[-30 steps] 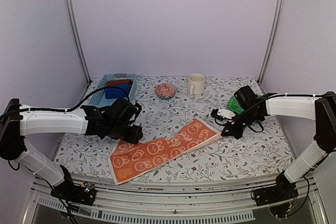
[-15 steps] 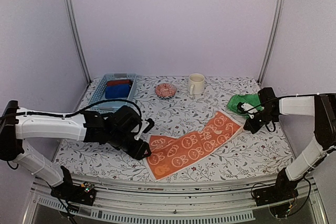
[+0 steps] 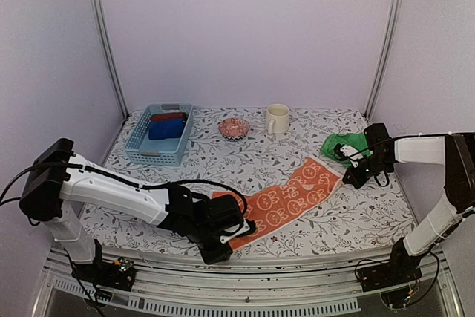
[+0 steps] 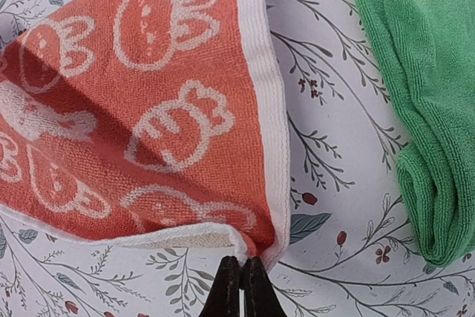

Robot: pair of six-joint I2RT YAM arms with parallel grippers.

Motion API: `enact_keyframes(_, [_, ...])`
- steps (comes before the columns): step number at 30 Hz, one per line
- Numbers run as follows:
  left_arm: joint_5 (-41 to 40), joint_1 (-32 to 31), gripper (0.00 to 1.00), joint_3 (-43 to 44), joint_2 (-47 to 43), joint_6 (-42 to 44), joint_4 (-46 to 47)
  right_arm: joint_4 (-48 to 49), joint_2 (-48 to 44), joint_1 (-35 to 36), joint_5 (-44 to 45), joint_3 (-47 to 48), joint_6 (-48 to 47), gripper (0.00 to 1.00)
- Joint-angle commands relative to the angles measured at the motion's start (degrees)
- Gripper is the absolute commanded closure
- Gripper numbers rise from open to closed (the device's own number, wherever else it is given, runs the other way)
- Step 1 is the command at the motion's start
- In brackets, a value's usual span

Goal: Roll the towels
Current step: Move the towel to the center of the board, then pick up the towel from the center of the board.

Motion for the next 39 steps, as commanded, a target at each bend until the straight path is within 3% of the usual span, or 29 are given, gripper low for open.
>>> enact_keyframes(1, [-2.41,-2.25,0.61,2.03,2.67,4.11,-2.75,0.48,-0.65,0.07,-1.46,-0.11,0.67,0.97])
enact_keyframes(10, [-8.66,-4.34,0.63,1.5,3.61,5.22,-3.99,0.24,0.4,0.08,-2.15,0.32,0.64,0.97])
enact_keyframes(21, [-13.96,-6.24,0.76,0.76,6.22,5.43,-4.74,-0.05,0.72,0.06,-2.44,0.46,0.81,0.97])
enact_keyframes(28, [-17.98,-5.82,1.0,1.19,3.49,5.84,-5.53,-0.57,0.51,0.08,-3.1,0.96,1.02,0.97])
enact_keyframes(29, [-18.79,-5.54,1.0,1.2,3.02,5.94,-5.61,-1.04,0.28,0.11,-3.37,1.45,1.11,0.97])
enact_keyframes(34, [-24.97,1.62,1.0,-0.15,-4.01,2.21,-6.29,-4.07,-3.79,0.07,-4.56,5.25,1.42,0.97])
enact_keyframes(39, [-26.43,12.28,1.0,1.14,-13.51,1.31,-4.0,-9.6,-3.91,0.07,-6.45,16.53,1.17,0.97])
